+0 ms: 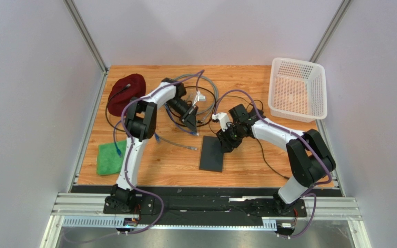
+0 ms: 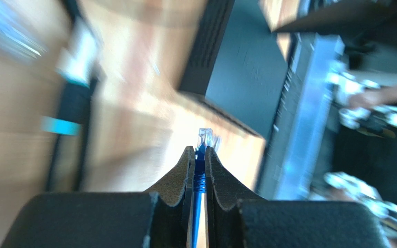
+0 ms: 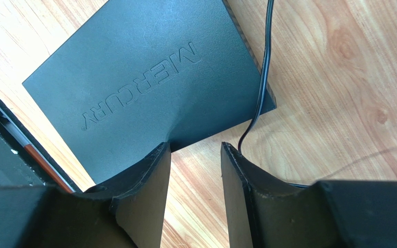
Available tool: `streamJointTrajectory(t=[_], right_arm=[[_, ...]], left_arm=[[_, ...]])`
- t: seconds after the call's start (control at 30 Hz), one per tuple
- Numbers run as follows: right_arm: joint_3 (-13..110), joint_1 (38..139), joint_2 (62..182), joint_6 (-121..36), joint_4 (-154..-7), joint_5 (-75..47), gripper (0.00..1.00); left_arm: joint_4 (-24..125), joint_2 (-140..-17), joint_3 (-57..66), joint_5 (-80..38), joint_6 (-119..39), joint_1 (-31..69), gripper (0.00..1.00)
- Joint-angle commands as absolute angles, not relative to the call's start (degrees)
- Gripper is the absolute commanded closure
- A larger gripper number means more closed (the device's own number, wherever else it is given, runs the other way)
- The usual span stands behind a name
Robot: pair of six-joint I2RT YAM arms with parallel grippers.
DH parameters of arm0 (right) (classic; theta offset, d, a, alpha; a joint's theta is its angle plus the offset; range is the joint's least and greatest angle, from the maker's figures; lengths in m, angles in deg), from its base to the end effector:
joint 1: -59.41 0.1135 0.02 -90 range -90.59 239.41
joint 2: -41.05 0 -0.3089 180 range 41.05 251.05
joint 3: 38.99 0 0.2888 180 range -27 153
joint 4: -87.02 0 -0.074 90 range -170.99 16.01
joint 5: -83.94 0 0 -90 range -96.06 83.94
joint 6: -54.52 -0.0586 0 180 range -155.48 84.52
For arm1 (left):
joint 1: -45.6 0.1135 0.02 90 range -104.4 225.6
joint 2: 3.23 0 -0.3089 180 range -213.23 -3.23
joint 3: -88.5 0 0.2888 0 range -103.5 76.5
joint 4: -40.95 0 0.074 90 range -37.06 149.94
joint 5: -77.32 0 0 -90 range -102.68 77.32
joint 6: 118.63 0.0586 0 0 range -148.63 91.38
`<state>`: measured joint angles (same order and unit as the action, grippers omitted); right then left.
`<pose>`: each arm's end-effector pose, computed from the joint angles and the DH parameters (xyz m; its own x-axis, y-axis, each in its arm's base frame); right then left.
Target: Pull the plug from the switch port
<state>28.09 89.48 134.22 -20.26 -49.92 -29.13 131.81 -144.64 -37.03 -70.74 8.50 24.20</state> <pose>0.2845 0.1912 0.1754 -0.6277 -0.6425 -0.4396 -0.7736 0.5779 0.2599 0.4557 -0.2320 0.1266 -0.7317 0.6297 -0.2609 0.5107 0.2529 -0.8218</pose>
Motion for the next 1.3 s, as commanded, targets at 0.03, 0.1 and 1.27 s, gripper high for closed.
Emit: streamJointTrajectory(t=[0.03,0.1,1.27], right_arm=[[27.5,89.1,132.3,-17.3,-49.1,-26.5,0.56],[27.7,89.0,131.9,-16.9,-49.1,-26.2,0.56],[35.6,88.3,123.8,-13.3,-46.0,-27.0,0.45]], left_arm=[[136.6,-138.1,-51.2,-69.1,5.2,27.4,1.0],[132.4,-138.8,-55.3,-66.6,1.4,28.3,1.0],[107.8,-109.9,-11.7,-53.7,-9.5,26.5,0.48]])
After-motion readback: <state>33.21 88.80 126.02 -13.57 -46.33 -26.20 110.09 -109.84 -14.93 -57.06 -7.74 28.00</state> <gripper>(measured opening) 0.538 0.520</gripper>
